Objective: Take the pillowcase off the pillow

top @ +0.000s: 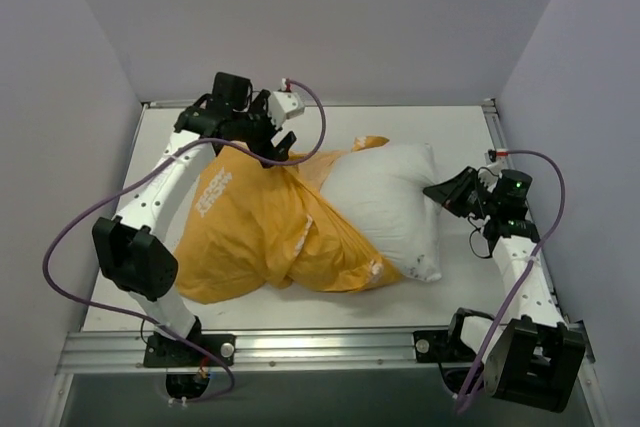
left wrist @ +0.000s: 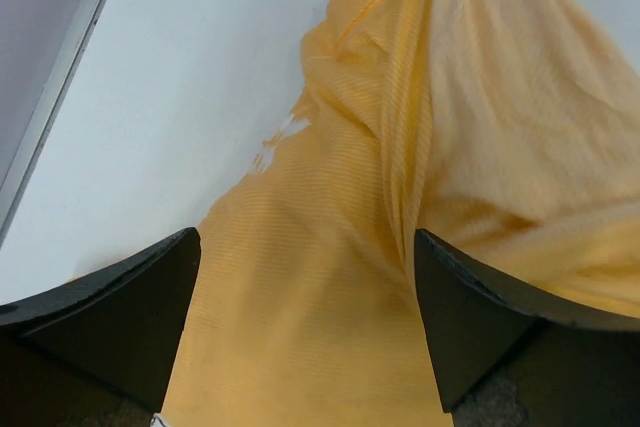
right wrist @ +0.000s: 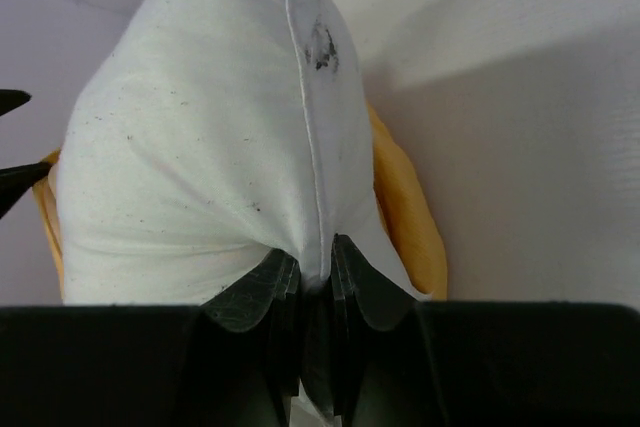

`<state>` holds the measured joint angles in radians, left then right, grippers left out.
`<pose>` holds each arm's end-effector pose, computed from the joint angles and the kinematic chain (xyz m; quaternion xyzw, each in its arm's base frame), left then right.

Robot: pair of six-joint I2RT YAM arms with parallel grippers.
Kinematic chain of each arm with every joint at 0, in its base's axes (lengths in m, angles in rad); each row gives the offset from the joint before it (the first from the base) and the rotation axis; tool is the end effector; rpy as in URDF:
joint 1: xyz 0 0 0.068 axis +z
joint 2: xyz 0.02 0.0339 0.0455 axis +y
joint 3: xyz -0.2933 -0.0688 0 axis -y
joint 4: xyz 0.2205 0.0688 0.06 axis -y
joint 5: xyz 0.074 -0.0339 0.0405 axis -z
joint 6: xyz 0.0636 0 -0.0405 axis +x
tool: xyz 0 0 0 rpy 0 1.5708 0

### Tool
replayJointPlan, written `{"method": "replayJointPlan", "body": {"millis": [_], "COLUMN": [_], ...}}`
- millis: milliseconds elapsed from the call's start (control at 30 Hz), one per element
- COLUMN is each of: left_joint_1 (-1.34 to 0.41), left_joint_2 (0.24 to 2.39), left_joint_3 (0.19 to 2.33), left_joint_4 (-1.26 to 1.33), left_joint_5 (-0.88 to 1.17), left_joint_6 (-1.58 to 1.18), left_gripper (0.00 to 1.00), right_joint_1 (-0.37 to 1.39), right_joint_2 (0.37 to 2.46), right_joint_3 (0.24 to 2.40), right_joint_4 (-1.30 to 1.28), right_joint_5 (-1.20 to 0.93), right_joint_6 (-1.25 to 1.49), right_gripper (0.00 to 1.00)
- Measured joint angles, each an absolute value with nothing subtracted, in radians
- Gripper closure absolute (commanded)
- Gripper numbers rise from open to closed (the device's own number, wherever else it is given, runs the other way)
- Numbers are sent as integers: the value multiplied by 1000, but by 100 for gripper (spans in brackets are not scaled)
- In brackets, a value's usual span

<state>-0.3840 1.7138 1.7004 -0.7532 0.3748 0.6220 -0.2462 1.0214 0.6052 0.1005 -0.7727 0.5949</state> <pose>0.3427 -0.1636 0.3685 0.4997 0.7570 -0.1246 0.4021 0.2110 -0.0072 0.2923 0.1041 0.7748 0.3947 0.4827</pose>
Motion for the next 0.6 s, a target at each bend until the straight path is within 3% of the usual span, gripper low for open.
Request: {"method": "replayJointPlan", "body": {"millis": [133,333,600], "left_joint_1": [-302,93,98], "left_joint_2": [1662,1541,1377], "left_joint_3": [1855,1978,1411], "left_joint_4": [-926,-1138,-1259], "left_joint_5": [472,577,472], "left_joint_6": [560,614,832], "left_gripper": [6,6,6], "right_joint_1": [-247,-257,-244], "right_joint_2": [1037,1071,1071], "right_joint_3": [657,673,673], "right_joint_4": [75,57,47], "right_joint_5": [-746,-648,-614], "right_joint_6": [556,529,521], "right_gripper": [100,100,100]}}
